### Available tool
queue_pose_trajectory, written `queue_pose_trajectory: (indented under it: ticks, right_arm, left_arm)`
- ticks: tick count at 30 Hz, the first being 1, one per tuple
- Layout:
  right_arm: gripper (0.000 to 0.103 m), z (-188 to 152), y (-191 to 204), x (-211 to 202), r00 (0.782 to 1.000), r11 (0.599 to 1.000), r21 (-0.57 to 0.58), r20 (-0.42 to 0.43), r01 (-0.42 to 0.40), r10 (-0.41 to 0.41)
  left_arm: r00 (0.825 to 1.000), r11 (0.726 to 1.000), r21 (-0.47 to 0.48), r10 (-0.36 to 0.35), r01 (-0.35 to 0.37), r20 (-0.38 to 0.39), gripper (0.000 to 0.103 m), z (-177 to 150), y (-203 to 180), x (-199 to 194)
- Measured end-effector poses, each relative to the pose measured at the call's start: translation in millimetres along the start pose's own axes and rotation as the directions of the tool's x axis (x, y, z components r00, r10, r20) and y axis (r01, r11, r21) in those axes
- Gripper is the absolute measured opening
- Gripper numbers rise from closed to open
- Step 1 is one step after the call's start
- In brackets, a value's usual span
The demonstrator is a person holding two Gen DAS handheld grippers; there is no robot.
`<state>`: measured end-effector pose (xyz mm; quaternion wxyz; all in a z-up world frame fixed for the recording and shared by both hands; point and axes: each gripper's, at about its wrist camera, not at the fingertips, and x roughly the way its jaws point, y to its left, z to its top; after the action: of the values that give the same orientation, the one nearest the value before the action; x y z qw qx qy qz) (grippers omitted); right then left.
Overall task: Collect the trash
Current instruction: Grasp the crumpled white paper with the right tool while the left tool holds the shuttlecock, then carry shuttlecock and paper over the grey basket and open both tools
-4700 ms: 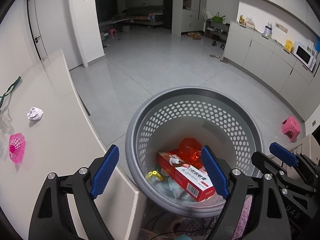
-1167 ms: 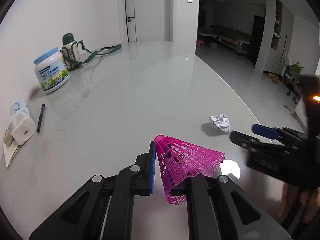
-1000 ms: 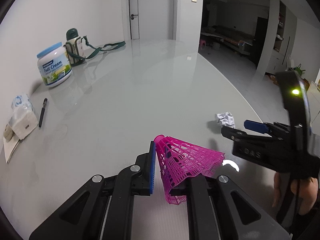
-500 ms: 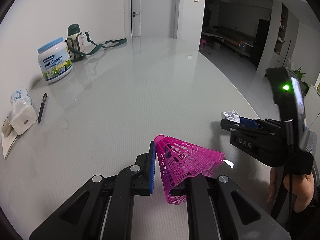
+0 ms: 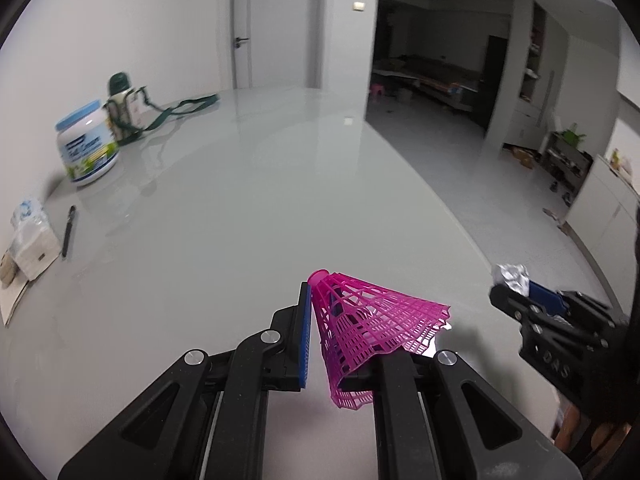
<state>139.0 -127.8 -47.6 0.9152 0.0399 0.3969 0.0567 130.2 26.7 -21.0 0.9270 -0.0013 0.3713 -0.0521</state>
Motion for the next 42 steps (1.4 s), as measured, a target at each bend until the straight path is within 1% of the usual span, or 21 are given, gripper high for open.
queue_pose_trajectory:
  ticks: [5, 10, 15, 18, 23, 26, 35, 39, 42]
  right_arm:
    - [0.034, -32, -42, -44, 0.997, 0.992, 0.107, 0.035, 0.066, -0.07]
    - [0.034, -67, -89, -84, 0.983, 0.964, 0.209, 0.048, 0.162, -0.176]
    - [0.034, -100, -136, -114, 0.963, 0.922, 0.297, 0.027, 0.25, -0.27]
    - [0.034, -120, -161, -125, 0.952, 0.895, 0.343, 0.006, 0.284, -0.304]
    - [0.034, -139, -189, -130, 0.944, 0.865, 0.393, -0.023, 0.312, -0.33]
    - [0.034, -146, -198, -130, 0.946, 0.857, 0.417, -0.023, 0.303, -0.323]
    - [0.034, -147, -214, -117, 0.952, 0.86, 0.42, -0.038, 0.291, -0.303]
    - [0.035, -145, -217, -113, 0.954, 0.862, 0.421, -0.037, 0.283, -0.296]
    - [0.044, -145, -215, -113, 0.952, 0.861, 0.418, -0.029, 0.289, -0.305]
  left_arm:
    - [0.998, 0.996, 0.054, -0.069, 0.069, -0.009, 0.01, -7, -43, -8]
    - [0.988, 0.979, 0.13, -0.152, 0.155, -0.033, 0.01, -17, -97, -11]
    - [0.97, 0.948, 0.205, -0.234, 0.243, -0.068, 0.01, -30, -153, -13]
    - [0.957, 0.924, 0.249, -0.272, 0.289, -0.099, 0.01, -40, -186, -11]
    - [0.936, 0.888, 0.3, -0.312, 0.349, -0.164, 0.01, -53, -232, 0]
    - [0.93, 0.876, 0.32, -0.313, 0.361, -0.19, 0.01, -58, -252, 8]
    - [0.924, 0.864, 0.339, -0.312, 0.373, -0.221, 0.01, -64, -279, 23]
    - [0.922, 0.861, 0.343, -0.308, 0.375, -0.235, 0.011, -60, -280, 28]
    - [0.925, 0.864, 0.345, -0.303, 0.367, -0.228, 0.012, -59, -283, 29]
